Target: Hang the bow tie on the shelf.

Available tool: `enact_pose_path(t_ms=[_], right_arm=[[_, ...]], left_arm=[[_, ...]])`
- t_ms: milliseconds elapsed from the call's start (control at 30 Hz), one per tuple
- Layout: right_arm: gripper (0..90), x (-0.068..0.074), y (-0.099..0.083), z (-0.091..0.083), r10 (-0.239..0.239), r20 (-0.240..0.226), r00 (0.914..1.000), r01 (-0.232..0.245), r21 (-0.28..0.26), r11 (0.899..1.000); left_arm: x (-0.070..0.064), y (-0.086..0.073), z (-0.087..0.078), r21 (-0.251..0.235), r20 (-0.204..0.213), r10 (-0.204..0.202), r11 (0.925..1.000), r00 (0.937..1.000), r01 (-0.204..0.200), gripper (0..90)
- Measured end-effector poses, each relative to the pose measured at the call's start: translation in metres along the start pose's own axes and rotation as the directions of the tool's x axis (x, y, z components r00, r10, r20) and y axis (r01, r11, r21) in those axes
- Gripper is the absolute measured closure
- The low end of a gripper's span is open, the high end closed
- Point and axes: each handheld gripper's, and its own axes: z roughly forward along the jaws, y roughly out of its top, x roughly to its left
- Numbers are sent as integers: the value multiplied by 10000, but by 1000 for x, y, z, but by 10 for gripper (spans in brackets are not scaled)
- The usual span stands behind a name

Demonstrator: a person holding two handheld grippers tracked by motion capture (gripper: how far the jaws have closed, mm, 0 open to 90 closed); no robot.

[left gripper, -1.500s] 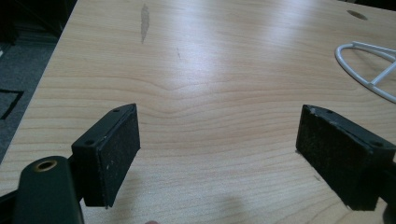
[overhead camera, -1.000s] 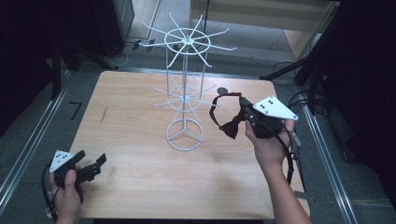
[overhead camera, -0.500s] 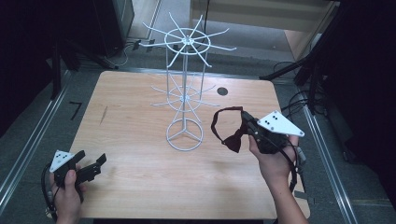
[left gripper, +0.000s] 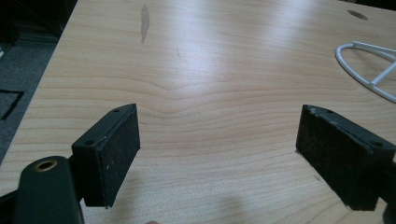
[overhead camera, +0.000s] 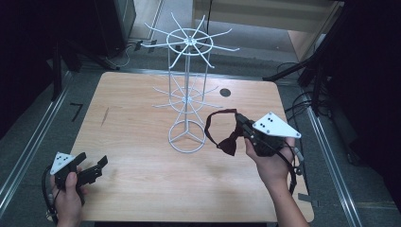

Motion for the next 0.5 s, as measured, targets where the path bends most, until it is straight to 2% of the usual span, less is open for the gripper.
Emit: enact_pose_path(t_ms=[167, 500], right_arm=[[900, 0, 3, 10, -119, -47, 9999, 119, 8, 9999], [900, -7, 9, 29, 2, -44, 10000, -2, 131, 9999]], left_arm=[[0, 0, 0, 9, 24, -20, 10000, 10000, 20, 145], [1, 0, 0, 24, 29, 1, 10000, 10000, -1, 145]])
